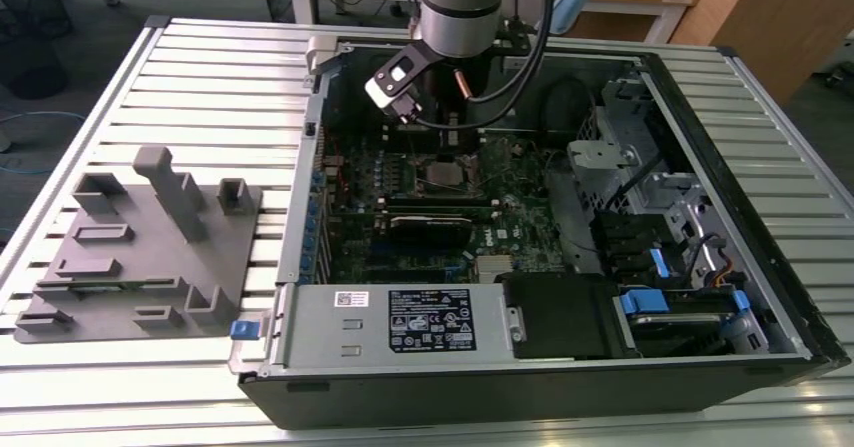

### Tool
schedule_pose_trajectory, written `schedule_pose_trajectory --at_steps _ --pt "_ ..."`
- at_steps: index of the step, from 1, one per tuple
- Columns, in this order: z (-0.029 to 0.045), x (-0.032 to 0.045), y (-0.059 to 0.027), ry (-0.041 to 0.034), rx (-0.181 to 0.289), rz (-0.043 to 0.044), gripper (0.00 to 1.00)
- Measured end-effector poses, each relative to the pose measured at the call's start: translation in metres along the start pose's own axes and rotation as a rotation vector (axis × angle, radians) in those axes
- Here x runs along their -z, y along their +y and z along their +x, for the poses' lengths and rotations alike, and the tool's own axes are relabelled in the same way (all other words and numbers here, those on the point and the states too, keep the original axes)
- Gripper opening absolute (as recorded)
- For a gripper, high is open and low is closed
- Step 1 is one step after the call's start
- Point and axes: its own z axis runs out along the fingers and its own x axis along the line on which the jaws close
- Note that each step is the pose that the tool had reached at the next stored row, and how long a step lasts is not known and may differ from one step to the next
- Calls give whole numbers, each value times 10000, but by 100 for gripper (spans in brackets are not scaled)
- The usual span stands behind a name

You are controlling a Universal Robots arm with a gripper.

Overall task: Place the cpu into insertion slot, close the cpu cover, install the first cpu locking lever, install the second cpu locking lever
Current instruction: 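Close the cpu cover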

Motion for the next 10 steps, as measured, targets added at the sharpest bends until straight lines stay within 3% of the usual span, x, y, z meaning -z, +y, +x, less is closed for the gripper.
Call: schedule_pose_trajectory --at_steps 10 --pt "0 7 0 -1 0 0 11"
